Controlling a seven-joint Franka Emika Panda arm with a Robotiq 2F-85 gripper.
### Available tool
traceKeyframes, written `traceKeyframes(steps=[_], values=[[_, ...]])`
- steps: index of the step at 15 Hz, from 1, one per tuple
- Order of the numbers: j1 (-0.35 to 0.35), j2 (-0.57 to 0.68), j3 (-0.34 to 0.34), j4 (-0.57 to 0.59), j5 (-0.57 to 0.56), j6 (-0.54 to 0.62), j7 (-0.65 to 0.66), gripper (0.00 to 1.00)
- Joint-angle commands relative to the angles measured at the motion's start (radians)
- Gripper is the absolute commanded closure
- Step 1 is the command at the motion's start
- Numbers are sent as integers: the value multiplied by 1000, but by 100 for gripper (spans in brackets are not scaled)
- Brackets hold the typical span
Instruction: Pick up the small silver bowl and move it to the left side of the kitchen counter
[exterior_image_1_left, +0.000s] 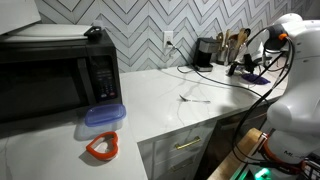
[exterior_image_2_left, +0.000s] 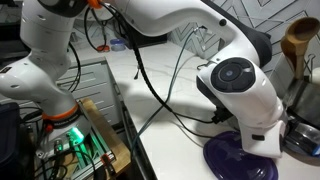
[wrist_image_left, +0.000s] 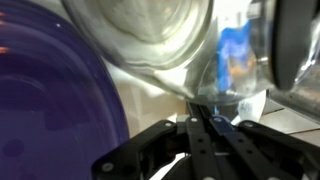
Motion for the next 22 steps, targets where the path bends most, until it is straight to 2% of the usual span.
traceKeyframes(steps=[1,4,5,6,9,10,13,22], values=[[-22,23,18,18,9,2,-19,90],[-23,34,20,23,9,3,-19,79],[-25,37,21,24,11,1,-20,79],[-27,40,22,26,11,-1,-21,73],[-34,47,30,40,21,-3,-30,72],[-38,51,34,48,27,-2,-35,85],[-47,61,44,63,29,-2,-41,100],[-52,38,30,41,-4,-1,-27,99]])
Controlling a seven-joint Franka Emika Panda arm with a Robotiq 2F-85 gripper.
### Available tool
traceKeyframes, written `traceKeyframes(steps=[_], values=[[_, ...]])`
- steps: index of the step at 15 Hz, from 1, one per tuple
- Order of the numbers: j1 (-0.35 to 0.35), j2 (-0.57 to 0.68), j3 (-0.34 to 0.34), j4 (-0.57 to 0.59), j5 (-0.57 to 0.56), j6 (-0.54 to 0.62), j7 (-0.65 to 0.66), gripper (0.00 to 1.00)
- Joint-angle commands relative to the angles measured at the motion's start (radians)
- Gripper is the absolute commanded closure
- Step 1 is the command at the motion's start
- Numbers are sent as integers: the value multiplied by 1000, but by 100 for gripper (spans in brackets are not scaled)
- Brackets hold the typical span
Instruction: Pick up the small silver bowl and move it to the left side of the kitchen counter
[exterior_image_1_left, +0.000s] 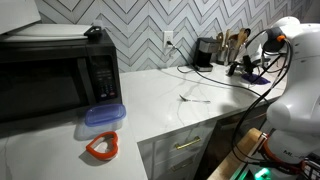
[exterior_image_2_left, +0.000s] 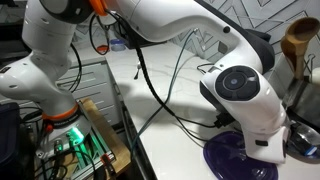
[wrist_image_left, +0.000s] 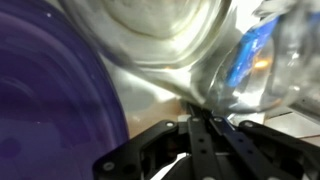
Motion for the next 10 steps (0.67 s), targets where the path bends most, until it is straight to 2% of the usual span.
traceKeyframes(steps=[1,6,10], values=[[-24,-17,-4,-12,-4,5,-12,99],[-41,-81,-23,-57,-9,7,-14,99],[-21,-157,-47,-131,-11,16,-48,99]])
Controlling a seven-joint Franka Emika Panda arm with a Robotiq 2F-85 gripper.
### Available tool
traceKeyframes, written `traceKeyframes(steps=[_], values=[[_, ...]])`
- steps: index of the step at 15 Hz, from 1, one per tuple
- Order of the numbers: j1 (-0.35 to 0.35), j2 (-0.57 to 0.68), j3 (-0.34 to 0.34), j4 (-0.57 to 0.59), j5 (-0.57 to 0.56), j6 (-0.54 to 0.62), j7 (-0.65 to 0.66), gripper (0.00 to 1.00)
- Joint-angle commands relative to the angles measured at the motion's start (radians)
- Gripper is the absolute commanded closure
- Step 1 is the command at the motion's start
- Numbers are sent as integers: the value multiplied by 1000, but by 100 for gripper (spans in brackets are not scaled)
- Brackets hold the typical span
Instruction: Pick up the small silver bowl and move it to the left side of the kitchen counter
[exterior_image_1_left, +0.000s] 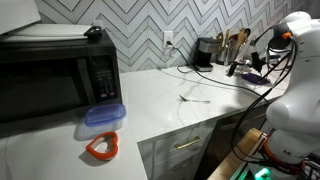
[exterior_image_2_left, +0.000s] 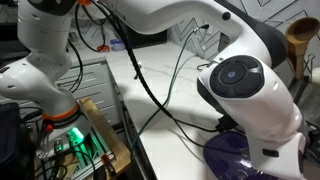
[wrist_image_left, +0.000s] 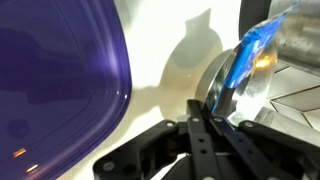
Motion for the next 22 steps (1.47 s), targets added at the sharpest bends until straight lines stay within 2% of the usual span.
traceKeyframes(steps=[1,6,13,18,20,21,22], values=[[13,-114,-10,-119,-4,11,-55,99],[31,-251,-23,-252,-15,45,-104,99],[46,-474,-8,-455,-5,68,-280,99],[55,-639,5,-608,-37,-4,-443,99],[54,-698,10,-665,-83,-44,-481,99],[95,-727,-31,-692,-125,-70,-484,99],[100,-752,-35,-716,-168,-104,-489,99]])
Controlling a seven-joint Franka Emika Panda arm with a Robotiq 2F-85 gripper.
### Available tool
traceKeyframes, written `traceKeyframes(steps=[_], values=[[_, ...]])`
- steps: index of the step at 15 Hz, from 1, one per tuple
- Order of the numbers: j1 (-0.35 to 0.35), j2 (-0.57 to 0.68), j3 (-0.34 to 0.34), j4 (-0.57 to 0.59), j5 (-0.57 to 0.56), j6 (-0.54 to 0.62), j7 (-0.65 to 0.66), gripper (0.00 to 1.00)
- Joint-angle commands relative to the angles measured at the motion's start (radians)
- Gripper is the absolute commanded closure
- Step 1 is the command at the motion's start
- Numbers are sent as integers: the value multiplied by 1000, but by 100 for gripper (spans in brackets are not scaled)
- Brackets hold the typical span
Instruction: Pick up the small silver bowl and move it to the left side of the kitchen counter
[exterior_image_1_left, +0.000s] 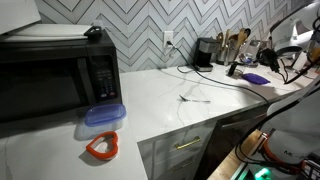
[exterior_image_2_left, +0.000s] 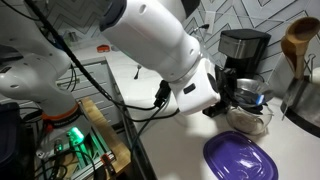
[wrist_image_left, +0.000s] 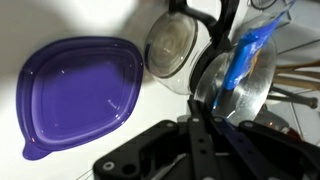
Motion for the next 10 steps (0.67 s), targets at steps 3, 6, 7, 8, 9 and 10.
traceKeyframes(steps=[3,6,7,8,9,10], values=[[71,-179,-65,-158,-219,-171,-44,99],[105,-230,-80,-189,-330,-250,-38,99],[120,-244,-85,-196,-360,-279,-39,99],[135,-257,-90,-202,-388,-311,-41,99],[151,-274,-94,-211,-415,-343,-46,99],[167,-291,-99,-221,-434,-368,-53,99]])
